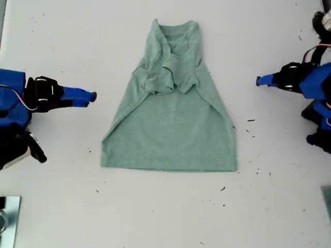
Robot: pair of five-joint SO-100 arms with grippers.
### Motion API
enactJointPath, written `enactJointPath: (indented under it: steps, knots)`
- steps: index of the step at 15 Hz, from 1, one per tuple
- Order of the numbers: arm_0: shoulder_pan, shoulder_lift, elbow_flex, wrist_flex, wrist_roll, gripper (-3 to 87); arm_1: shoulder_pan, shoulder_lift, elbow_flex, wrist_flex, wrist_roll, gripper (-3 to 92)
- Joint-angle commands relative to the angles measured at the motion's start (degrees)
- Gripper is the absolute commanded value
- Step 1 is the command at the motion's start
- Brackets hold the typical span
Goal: Fold t shirt
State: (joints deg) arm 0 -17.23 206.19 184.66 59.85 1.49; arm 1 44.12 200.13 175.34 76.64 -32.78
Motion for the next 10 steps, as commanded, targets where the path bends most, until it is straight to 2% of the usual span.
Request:
enactJointPath:
  steps: [1,2,3,4,5,6,7,8,10]
  knots:
    - [-0.62,0.35,0.53,0.0,-0.79,10.3,-28.74,0.7,2.29,-0.18,4.04,8.5]
    - [-1.32,0.35,0.44,-0.18,-3.16,-0.1,-25.31,0.7,2.37,0.26,8.79,7.6]
    - [-0.35,0.35,0.53,-0.18,-2.29,-0.2,-24.17,0.79,1.23,2.11,28.65,10.1]
    - [2.99,0.35,0.09,0.26,-0.18,4.6,-25.84,0.88,1.14,0.62,28.65,5.5]
    - [3.78,0.35,-0.7,-0.53,5.8,-0.1,-28.04,0.88,0.62,0.18,25.84,1.5]
    - [4.48,0.35,0.88,-0.53,3.16,-0.1,-30.67,0.79,-2.81,0.09,25.4,1.8]
    - [5.19,-1.05,1.41,-1.23,2.9,-0.1,-32.08,-0.62,-9.05,6.42,27.77,1.9]
    - [5.27,-0.97,1.49,-1.23,2.72,-0.1,-34.28,-8.0,-18.02,8.61,27.95,1.9]
    - [4.48,-0.7,1.49,-1.23,2.9,-0.1,-37.97,-39.73,-44.74,13.71,24.87,1.9]
